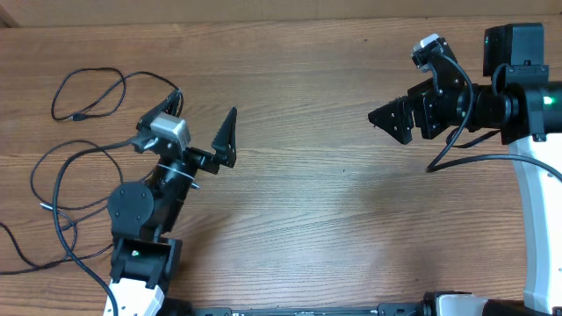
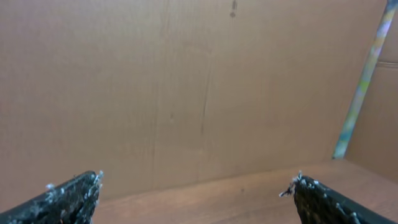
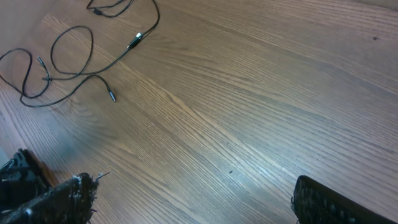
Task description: Untangle cables
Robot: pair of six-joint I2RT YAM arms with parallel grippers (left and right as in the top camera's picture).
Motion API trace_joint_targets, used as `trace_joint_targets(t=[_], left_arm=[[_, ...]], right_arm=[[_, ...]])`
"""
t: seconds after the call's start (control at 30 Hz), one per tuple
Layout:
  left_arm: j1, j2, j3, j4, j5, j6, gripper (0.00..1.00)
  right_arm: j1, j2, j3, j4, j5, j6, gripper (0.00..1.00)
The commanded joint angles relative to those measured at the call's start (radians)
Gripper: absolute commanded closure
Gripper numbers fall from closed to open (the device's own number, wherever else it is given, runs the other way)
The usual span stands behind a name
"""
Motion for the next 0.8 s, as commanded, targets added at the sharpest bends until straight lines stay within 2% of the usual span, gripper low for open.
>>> trace_joint_targets(t=[0.0, 0.3, 0.77], left_arm=[[-0.006, -0.019, -0.058, 0.051, 0.012, -0.022, 0.00], [0.001, -0.029, -0.146, 0.211, 0.012, -0.023, 0.00], [0.001, -0.074, -0.167, 0.203, 0.019, -0.025, 0.00]], right_arm=[[-0.001, -0.001, 0.006, 0.003, 0.000, -0.004, 0.00], [-0.001, -0.001, 0.006, 0.003, 0.000, -0.004, 0.00], [-0.001, -0.001, 0.006, 0.003, 0.000, -0.004, 0.00]])
